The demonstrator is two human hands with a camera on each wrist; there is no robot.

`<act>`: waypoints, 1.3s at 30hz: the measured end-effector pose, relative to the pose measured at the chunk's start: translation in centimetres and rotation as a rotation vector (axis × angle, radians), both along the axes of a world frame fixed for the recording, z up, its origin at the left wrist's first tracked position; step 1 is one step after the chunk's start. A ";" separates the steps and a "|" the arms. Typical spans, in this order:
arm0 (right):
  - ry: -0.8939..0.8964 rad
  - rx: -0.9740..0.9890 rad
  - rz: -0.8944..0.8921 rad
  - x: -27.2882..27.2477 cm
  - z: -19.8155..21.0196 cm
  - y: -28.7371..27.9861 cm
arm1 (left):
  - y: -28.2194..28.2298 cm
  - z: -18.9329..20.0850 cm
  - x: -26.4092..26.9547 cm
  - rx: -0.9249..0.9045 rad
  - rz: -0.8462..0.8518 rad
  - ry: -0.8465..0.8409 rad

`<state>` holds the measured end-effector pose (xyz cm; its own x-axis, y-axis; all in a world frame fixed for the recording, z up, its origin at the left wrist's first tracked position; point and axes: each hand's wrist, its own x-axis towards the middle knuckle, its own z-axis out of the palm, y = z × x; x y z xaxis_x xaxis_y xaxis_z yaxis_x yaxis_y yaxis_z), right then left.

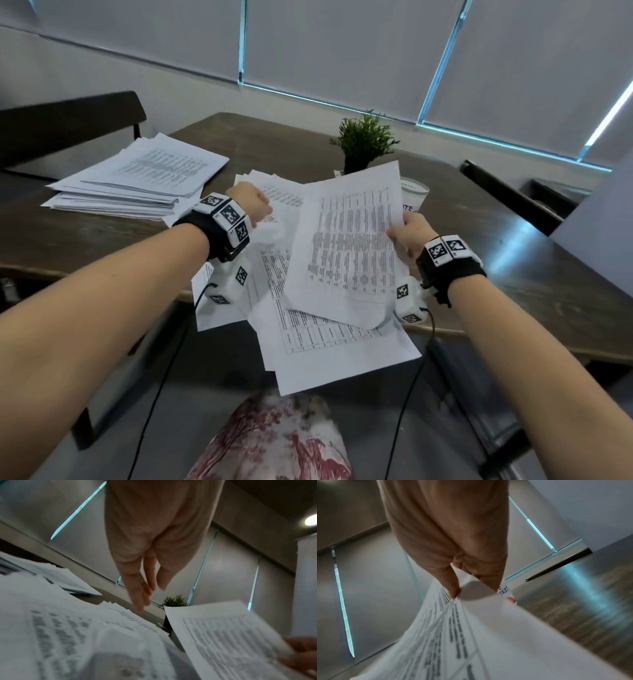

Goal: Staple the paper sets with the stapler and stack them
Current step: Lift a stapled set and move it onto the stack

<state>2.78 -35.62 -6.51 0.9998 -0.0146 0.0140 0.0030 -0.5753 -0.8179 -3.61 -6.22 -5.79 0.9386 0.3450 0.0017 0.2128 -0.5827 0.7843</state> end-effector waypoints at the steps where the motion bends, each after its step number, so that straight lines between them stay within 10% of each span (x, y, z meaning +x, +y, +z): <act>1: 0.007 -0.007 -0.006 0.0 0.1 -0.2 | 0.5 -0.2 -0.5 0.156 -0.036 0.116; 6: 0.045 -0.016 -0.027 -0.3 0.0 -0.7 | 0.5 -1.5 -2.1 0.425 -0.160 0.362; 22: -0.008 -0.027 0.006 -1.8 -0.6 -1.6 | -3.1 -2.0 -3.7 0.748 -0.221 0.335; 39: 0.213 -0.064 0.077 -1.6 -0.9 -2.0 | -4.6 -1.3 -2.1 0.453 -0.244 0.263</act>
